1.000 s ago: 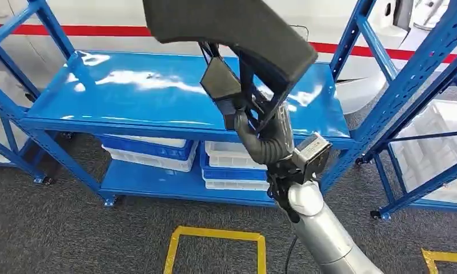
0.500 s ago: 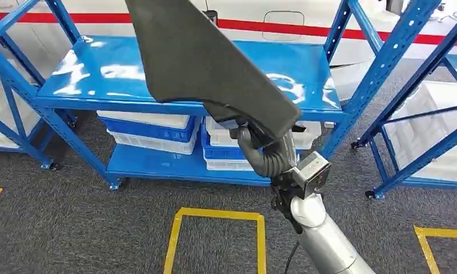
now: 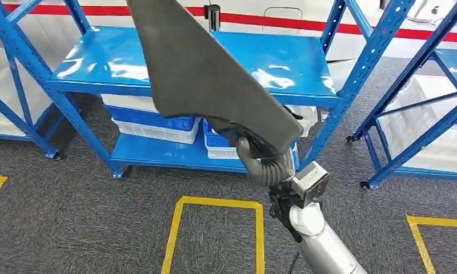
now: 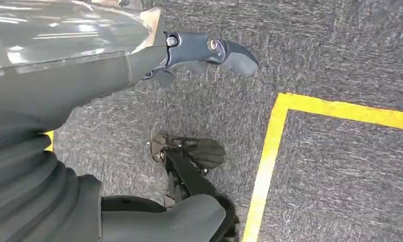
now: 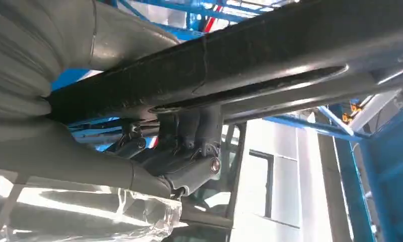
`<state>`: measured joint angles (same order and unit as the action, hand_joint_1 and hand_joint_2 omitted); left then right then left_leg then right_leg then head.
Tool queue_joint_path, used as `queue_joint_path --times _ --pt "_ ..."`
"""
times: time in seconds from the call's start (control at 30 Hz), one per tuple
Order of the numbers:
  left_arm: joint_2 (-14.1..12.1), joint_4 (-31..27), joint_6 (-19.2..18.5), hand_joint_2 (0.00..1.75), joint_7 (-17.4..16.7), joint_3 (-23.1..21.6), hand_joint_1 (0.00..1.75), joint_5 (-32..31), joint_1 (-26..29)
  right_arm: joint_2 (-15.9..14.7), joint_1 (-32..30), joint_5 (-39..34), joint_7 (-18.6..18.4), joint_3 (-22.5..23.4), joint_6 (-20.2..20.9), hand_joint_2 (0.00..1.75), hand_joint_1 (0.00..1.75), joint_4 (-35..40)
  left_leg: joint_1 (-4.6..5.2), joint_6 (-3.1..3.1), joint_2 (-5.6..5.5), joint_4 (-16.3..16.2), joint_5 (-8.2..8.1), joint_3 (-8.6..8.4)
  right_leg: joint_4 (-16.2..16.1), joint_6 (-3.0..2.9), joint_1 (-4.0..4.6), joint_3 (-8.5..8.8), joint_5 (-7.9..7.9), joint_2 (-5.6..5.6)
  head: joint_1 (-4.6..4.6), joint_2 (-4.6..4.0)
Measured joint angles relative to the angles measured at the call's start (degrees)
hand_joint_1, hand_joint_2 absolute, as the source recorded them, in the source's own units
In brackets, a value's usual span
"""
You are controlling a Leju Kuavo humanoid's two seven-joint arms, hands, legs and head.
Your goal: Take the parts from the cabinet and place them on the table.
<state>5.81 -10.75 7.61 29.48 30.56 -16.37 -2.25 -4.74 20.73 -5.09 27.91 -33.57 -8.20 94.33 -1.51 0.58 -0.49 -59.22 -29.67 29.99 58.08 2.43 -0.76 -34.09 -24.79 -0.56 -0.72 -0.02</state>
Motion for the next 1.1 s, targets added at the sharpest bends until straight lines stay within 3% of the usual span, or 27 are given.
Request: queue_joint_path --times 0.03,0.07,0.1,0.17,0.2,0.23,0.27,0.33,0.37,0.4,0.43,0.47,0.5,0.53,0.57,0.63,0.67,0.7,0.73,0.77,0.8,0.87,0.9,0.93,1.03,1.07,1.1 --pt "0.0 0.0 0.0 1.75 0.0 0.0 0.0 0.0 0.0 -0.2 -0.3 0.0 0.0 0.0 0.0 1.75 1.75 0.0 -0.09 -1.37 0.19 0.5 0.99 0.62 0.1 0.47 0.39 -0.77 0.22 0.04 0.09 0.0" --pt "0.0 0.0 0.0 1.75 0.0 0.0 0.0 0.0 0.0 -0.3 -0.5 0.0 0.0 -0.1 0.0 1.75 1.75 0.0 -0.04 -2.25 0.56 0.7 1.84 1.53 1.3 0.2 0.02 -1.53 -1.44 0.15 0.04 0.02" --pt "0.0 0.0 0.0 1.75 0.0 0.0 0.0 0.0 0.0 -0.3 -0.5 0.0 0.0 -0.1 0.0 1.75 1.75 0.0 0.05 -3.08 0.64 0.7 2.45 2.4 3.4 -0.54 0.08 -2.52 -4.18 0.2 0.28 0.0" --pt "0.0 0.0 0.0 1.75 0.0 0.0 0.0 0.1 0.0 -0.5 -0.7 0.1 0.0 -0.1 0.0 1.75 1.75 0.0 0.45 -3.51 0.7 0.7 3.9 4.14 11.2 -1.61 0.04 -4.98 -10.01 0.28 0.46 0.0" --pt "0.0 0.0 0.0 1.75 0.0 0.0 0.0 0.1 0.0 -0.6 -0.8 0.0 0.0 -0.1 0.0 1.75 1.75 0.0 0.64 -3.58 0.7 0.6 4.66 5.14 15.1 -1.52 0.04 -5.67 -11.37 0.3 0.5 0.0" --pt "0.0 0.0 0.0 1.75 0.0 0.0 0.0 0.1 0.0 -0.7 -0.9 0.0 0.0 -0.1 0.0 1.75 1.75 0.0 0.82 -3.58 0.71 0.6 5.54 6.24 17.7 -1.03 0.04 -5.59 -11.09 0.31 0.48 0.02" --pt "0.0 0.0 0.0 1.75 0.0 0.0 0.0 0.1 0.0 -0.7 -1.1 0.0 0.0 -0.1 0.0 1.75 1.75 0.0 0.9 -3.54 0.78 0.6 6.36 7.32 17.7 -0.32 0.06 -4.46 -9.45 0.32 0.48 0.0" --pt "0.0 0.0 0.0 1.75 0.0 0.0 0.0 0.1 0.0 -0.7 -1.1 0.1 0.0 -0.2 0.0 1.75 1.75 0.0 0.92 -3.19 0.85 0.6 8.02 9.34 12.4 0.75 0.12 0.52 -5.72 0.32 0.48 0.02" --pt "0.0 0.0 0.0 1.75 0.0 0.0 0.0 0.1 0.0 -0.7 -1.1 0.3 0.0 -0.2 0.0 1.75 1.75 0.1 0.92 -2.91 0.79 0.5 8.63 10.05 7.6 0.52 0.18 4.27 -5.81 0.31 0.5 0.0" --pt "0.0 0.0 0.0 1.75 0.0 0.0 0.0 0.1 0.0 -0.7 -1.1 0.6 0.0 -0.2 0.0 1.75 1.75 0.3 1.17 -2.52 0.74 0.4 9.21 10.39 1.5 -0.39 0.32 9.4 -7.74 0.3 0.53 0.02" --pt "0.0 0.0 0.1 1.75 0.0 0.0 0.0 0.1 0.1 -0.6 -1.1 0.9 0.0 -0.2 0.0 1.75 1.75 0.4 1.37 -2.16 0.43 0.3 9.63 10.61 -3.3 -0.84 0.99 11.51 -9.56 0.51 0.55 0.0" --pt "0.0 0.0 0.4 1.75 0.0 0.0 0.0 0.0 0.1 -0.6 -1.2 1.3 0.2 -0.2 0.0 1.75 1.75 0.5 1.23 -1.7 0.56 0.8 10.34 10.43 -2.7 -1.2 1.03 10.6 -9.36 0.57 0.18 0.0" --pt "0.0 0.0 0.8 1.75 -0.2 0.0 0.0 0.0 0.1 -0.6 -1.2 1.9 0.5 -0.2 0.1 1.75 1.75 0.6 0.83 -1.15 0.54 1.1 10.75 10.36 -2.4 -1.93 1.58 10.41 -9.36 0.49 0.07 0.02" --pt "0.0 0.0 1.0 1.75 -0.3 0.0 0.0 0.0 0.1 -0.6 -1.5 2.5 0.8 -0.3 0.1 1.75 1.75 0.6 0.78 -0.4 0.39 1.5 11.41 10.39 -2.7 -2.87 1.37 10.16 -8.79 0.31 0.09 0.0" --pt "0.0 0.0 1.0 1.75 -0.3 0.0 0.0 0.0 0.2 -0.6 -1.8 2.9 1.0 -0.3 0.1 1.75 1.75 0.6 0.24 -0.43 0.27 1.1 10.96 10.85 -3.0 -3.45 0.11 10.0 -7.79 -0.09 0.24 0.0" --pt "0.0 0.0 1.4 1.75 -0.4 0.0 0.0 0.0 0.4 -0.6 -2.6 4.2 1.4 -0.7 0.2 1.75 1.75 0.7 0.16 -0.03 0.33 -2.5 3.46 11.65 -3.0 -4.48 0.4 9.22 -6.74 -0.56 -0.35 0.0" --pt "0.0 0.0 1.4 1.75 -0.4 0.0 0.0 0.0 0.4 -0.6 -3.1 4.6 1.7 -0.9 0.3 1.75 1.75 0.7 0.11 0.43 0.3 -6.4 0.45 12.4 -2.9 -4.47 0.58 8.9 -6.42 -0.85 -0.26 0.0" --pt "0.0 0.0 1.5 1.75 -0.4 0.0 0.0 0.1 0.4 -0.6 -3.7 5.0 1.9 -1.0 0.5 1.75 1.75 0.7 0.03 0.86 0.32 -10.9 -0.91 13.39 -2.8 -4.49 0.79 8.53 -6.19 -1.32 -0.37 0.0" --pt "0.0 0.0 1.6 1.75 -0.4 0.1 0.0 0.1 0.4 -0.6 -4.4 5.2 2.1 -1.2 0.8 1.75 1.75 0.7 -0.05 1.09 0.33 -14.1 -0.55 13.96 -2.6 -4.34 0.92 8.21 -6.1 -1.69 -0.28 0.0" --pt "0.0 0.0 1.7 1.75 -0.4 0.2 0.0 0.2 0.4 -0.6 -4.9 5.4 2.2 -1.3 1.2 1.75 1.75 0.7 -0.12 1.23 0.34 -14.9 0.74 13.45 -2.4 -4.29 0.97 7.95 -6.06 -2.14 -0.31 0.0" --pt "0.0 0.0 2.1 1.75 -0.4 0.4 0.0 0.2 0.5 -0.6 -5.4 5.6 2.3 -1.5 1.5 1.75 1.75 0.7 -0.16 1.26 0.43 -12.9 2.27 11.52 -2.1 -4.23 0.98 7.74 -6.05 -2.51 -0.33 0.0" --pt "0.0 0.0 2.1 1.75 -0.4 0.5 0.0 0.4 0.5 -0.6 -5.7 5.7 2.8 -1.9 2.2 1.75 1.75 0.7 -0.18 0.91 1.69 -2.8 4.59 4.74 -1.6 -4.12 0.95 7.75 -6.18 -3.07 -0.39 0.0" --pt "0.0 0.0 2.2 1.75 -0.4 0.7 0.0 0.5 0.4 -0.6 -5.8 5.7 3.2 -2.2 2.5 1.75 1.75 0.6 0.58 0.18 3.2 -0.4 2.76 3.43 -1.6 -3.85 1.09 7.18 -6.14 -3.41 -0.33 0.0" --pt "-0.2 0.0 2.3 1.75 -0.3 1.0 0.0 0.5 0.4 -0.6 -5.8 5.6 3.5 -2.3 2.8 1.75 1.75 0.5 1.12 -0.96 3.18 0.1 3.49 3.65 -1.4 -3.62 1.32 6.75 -6.03 -3.7 -0.17 0.02" --pt "-0.2 0.0 2.6 1.75 -0.3 1.4 0.0 0.5 0.6 -0.5 -6.4 5.4 4.2 -2.7 3.6 1.75 1.75 0.1 1.65 -1.8 2.12 0.8 3.84 3.99 -1.6 -2.88 1.25 6.98 -5.83 -4.66 -0.46 0.0" --pt "-0.2 0.0 2.7 1.75 -0.3 1.4 0.0 0.5 0.7 -0.5 -6.6 5.4 4.4 -2.8 3.9 1.75 1.75 0.1 0.69 -2.64 1.87 2.0 4.45 3.47 -1.3 -2.52 1.36 6.57 -6.56 -3.86 -0.42 0.02" --pt "-0.2 0.0 2.8 1.75 -0.3 1.4 0.0 0.5 0.6 -0.5 -6.9 5.5 4.7 -2.9 4.2 1.75 1.75 -0.1 0.86 -3.07 1.54 2.5 4.76 3.41 0.1 -2.5 1.07 5.94 -7.43 -1.88 -0.24 0.0"
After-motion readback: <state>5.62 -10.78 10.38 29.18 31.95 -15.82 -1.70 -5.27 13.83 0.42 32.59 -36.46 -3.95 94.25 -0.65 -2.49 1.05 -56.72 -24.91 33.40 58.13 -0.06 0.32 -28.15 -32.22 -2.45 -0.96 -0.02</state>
